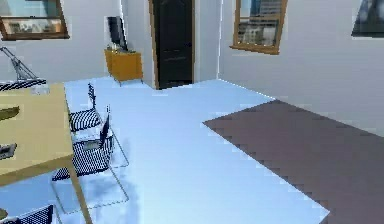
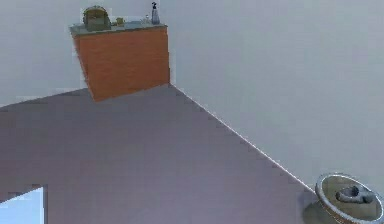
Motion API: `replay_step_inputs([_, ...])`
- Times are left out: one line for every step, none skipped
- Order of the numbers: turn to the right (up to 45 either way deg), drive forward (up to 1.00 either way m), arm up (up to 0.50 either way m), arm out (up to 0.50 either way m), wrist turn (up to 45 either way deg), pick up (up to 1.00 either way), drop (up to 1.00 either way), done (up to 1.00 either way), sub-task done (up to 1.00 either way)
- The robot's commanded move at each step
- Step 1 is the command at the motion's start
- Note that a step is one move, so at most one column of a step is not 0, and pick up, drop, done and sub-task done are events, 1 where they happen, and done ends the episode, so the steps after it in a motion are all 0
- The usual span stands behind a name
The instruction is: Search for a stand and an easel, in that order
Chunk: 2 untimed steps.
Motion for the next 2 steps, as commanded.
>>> replay_step_inputs([0.0,1.00,0.00,0.00,0.0,0.00,0.00,0.00,0.00])
replay_step_inputs([0.0,0.90,0.00,0.00,0.0,0.00,0.00,0.00,0.00])
